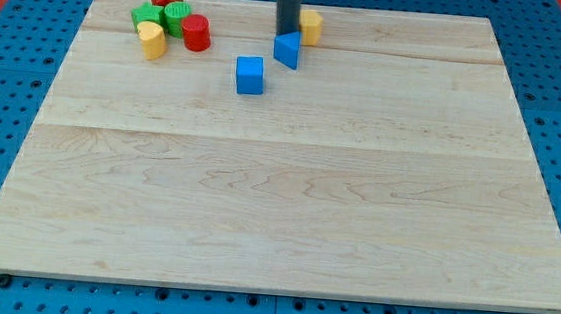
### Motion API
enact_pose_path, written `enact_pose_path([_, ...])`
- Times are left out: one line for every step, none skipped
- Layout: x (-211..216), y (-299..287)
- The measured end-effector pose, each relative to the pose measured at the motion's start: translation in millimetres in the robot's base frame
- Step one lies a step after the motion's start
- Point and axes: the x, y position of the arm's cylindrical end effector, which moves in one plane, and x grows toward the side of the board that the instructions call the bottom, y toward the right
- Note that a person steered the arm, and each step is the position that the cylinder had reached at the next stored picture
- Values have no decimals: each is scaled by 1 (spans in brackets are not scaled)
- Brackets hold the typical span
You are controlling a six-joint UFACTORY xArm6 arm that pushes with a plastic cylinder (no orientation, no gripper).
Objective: Move the blue cube downwards
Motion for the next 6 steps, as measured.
enact_pose_path([34, 1])
enact_pose_path([51, -3])
enact_pose_path([41, -13])
enact_pose_path([58, -55])
enact_pose_path([77, -95])
enact_pose_path([104, -120])
